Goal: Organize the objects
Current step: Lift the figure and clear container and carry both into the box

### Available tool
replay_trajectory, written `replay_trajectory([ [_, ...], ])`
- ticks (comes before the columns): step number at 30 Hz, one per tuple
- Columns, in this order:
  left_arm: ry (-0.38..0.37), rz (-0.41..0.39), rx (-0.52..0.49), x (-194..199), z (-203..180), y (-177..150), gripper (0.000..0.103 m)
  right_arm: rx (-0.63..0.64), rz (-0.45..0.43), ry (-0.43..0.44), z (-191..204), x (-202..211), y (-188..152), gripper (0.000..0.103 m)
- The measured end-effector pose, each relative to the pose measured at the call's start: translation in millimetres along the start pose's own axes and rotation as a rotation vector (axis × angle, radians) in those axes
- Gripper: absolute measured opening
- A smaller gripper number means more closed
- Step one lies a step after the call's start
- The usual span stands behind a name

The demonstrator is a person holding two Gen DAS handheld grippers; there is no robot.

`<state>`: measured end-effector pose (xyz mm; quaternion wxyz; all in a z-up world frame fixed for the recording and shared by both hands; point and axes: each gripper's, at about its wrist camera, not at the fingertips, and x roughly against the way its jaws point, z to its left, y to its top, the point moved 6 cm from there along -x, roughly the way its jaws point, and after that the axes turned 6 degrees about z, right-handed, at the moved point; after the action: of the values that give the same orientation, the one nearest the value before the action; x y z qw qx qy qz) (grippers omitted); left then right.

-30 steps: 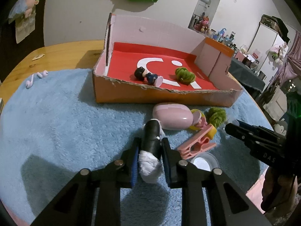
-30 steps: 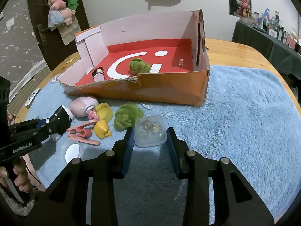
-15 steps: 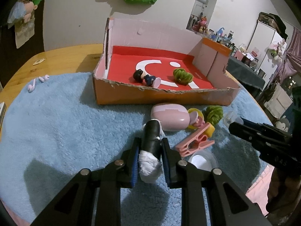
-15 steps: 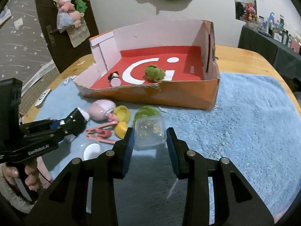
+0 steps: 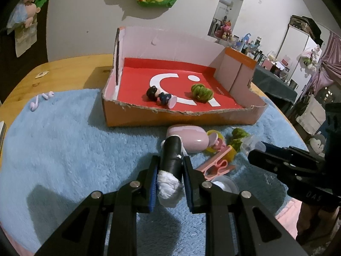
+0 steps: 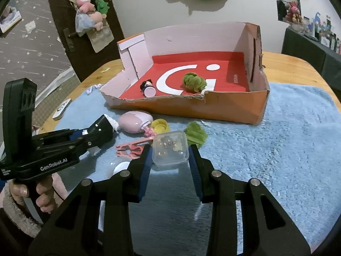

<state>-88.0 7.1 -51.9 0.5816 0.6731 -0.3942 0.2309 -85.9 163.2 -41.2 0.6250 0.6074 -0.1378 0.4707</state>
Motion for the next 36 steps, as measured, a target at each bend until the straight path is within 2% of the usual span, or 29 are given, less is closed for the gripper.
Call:
replay_trajectory([
  [16,-0.024,-0.031,-0.008,7.1,-5.0,18.3,0.022,0.023,-0.019,0.037,12.2,3.7,15.2,0.033],
  [36,-0.029,-0.060,-0.064,3.8,-21.7,60.8,0.022,0.028,-0.056,0.070,12.2,8.2,45.6,0.033],
])
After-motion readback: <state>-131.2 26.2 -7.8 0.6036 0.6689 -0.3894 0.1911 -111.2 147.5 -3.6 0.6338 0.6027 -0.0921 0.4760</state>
